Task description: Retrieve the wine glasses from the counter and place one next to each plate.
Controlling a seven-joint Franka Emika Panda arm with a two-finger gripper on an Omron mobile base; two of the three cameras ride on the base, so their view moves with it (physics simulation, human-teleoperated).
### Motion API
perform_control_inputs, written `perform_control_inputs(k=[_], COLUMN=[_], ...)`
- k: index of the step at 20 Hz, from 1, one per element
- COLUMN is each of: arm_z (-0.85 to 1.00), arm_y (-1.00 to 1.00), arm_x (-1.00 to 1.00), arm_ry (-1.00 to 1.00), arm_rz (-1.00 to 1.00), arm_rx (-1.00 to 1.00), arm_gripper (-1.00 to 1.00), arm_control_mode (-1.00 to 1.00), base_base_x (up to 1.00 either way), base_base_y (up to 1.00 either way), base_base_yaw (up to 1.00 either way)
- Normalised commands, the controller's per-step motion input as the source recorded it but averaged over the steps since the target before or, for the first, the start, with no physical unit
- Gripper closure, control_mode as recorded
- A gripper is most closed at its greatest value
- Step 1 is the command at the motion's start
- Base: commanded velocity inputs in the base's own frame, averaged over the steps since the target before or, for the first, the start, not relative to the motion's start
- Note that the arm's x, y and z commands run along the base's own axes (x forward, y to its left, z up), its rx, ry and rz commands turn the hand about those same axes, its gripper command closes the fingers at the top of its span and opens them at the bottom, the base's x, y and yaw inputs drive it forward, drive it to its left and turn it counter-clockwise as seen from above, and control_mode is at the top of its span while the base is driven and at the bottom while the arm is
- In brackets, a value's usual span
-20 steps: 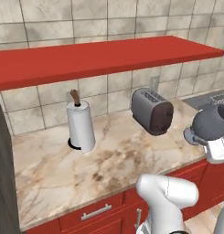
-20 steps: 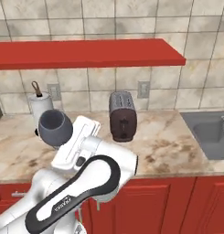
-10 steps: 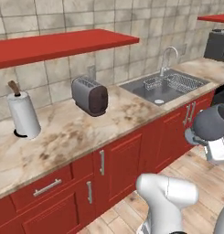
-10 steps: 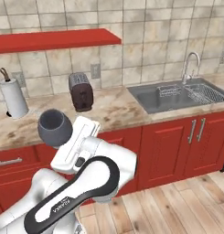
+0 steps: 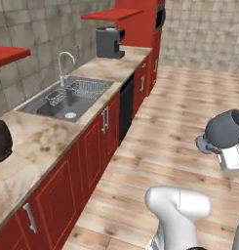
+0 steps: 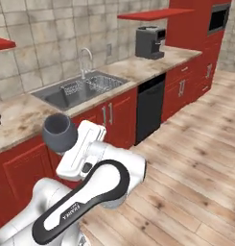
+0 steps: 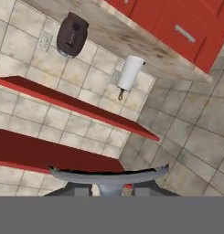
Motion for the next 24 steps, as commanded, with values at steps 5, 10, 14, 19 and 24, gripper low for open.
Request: perform_control_inputs(k=[5,10,14,19,24], arm_z=[0.00,0.00,0.00,0.00,0.00], arm_y=[0.00,0.00,0.00,0.00,0.00], arm_x=[0.00,0.00,0.00,0.00,0.00], arm_ry=[0.00,0.00,0.00,0.00,0.00], arm_rz=[0.00,0.00,0.00,0.00,0.00], arm_rx=[0.00,0.00,0.00,0.00,0.00], arm_gripper=[1.00,1.00,1.00,1.00,1.00], arm_control_mode=[1.00,1.00,1.00,1.00,1.00], base_base_x=[0.00,0.09,0.54,1.00,1.00], base_base_y=[0.00,0.06,0.16,0.07,0.14], base_base_yaw=[-1.00,-0.96,-0.79,-0.39,-0.08])
